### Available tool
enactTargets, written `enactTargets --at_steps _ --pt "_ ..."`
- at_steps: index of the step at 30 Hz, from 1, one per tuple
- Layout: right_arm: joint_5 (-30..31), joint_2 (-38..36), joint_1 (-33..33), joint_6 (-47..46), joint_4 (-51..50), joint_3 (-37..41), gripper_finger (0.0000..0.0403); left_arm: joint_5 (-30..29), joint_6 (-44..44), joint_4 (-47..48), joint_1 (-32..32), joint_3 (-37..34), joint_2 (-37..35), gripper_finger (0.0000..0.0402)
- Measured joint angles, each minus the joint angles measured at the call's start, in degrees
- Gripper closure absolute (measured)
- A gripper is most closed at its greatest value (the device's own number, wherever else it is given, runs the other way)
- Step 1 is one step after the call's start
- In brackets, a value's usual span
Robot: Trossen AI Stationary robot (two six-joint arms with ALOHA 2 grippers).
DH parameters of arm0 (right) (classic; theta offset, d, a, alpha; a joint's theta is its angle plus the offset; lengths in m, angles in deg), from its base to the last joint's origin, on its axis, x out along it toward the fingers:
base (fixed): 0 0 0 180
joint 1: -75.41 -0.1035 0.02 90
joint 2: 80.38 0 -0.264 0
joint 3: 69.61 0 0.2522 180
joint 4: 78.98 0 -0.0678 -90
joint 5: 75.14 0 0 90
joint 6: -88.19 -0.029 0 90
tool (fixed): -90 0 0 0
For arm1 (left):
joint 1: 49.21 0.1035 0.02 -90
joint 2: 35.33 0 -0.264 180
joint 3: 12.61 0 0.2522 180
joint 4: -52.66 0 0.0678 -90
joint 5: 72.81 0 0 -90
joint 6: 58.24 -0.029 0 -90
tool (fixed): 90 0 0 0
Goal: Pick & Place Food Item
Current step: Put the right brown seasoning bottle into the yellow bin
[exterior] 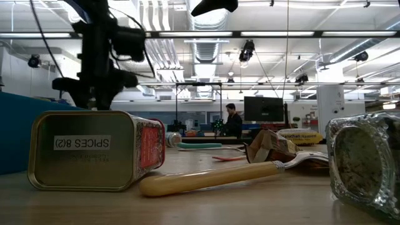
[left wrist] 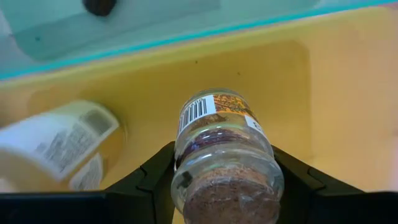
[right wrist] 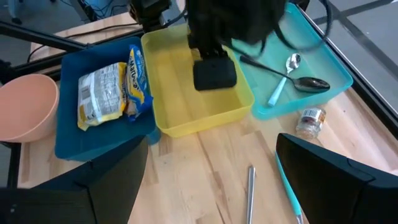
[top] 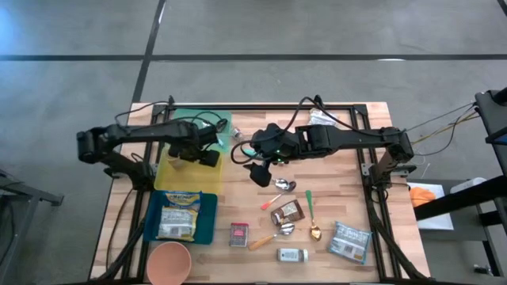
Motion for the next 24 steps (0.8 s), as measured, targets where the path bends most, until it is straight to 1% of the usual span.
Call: enactTargets --at_steps 4,9,14,19,24 --pt "0.0 0.0 0.0 0.0 0.0 0.0 0.0049 0.0 -3.0 -0.4 0.0 3.2 5.3 0.0217" --pt "-0.2 0.0 0.0 -0.7 -0.2 0.0 0.0049 0.6 -5.4 -4.3 0.0 5.9 7.2 0.0217" --pt "-0.3 0.0 -0.2 -1.5 -0.4 0.0 0.0049 1.3 -6.3 -5.0 0.2 5.9 8.6 0.0217" --pt "-0.4 0.0 -0.3 -1.5 -0.4 0.0 0.0049 3.0 -6.7 -6.1 0.0 5.8 11.5 0.0217" --pt "-0.4 -0.1 -0.3 -1.4 -0.4 0.0 0.0049 3.0 -7.6 -6.6 0.0 5.8 13.3 0.0217"
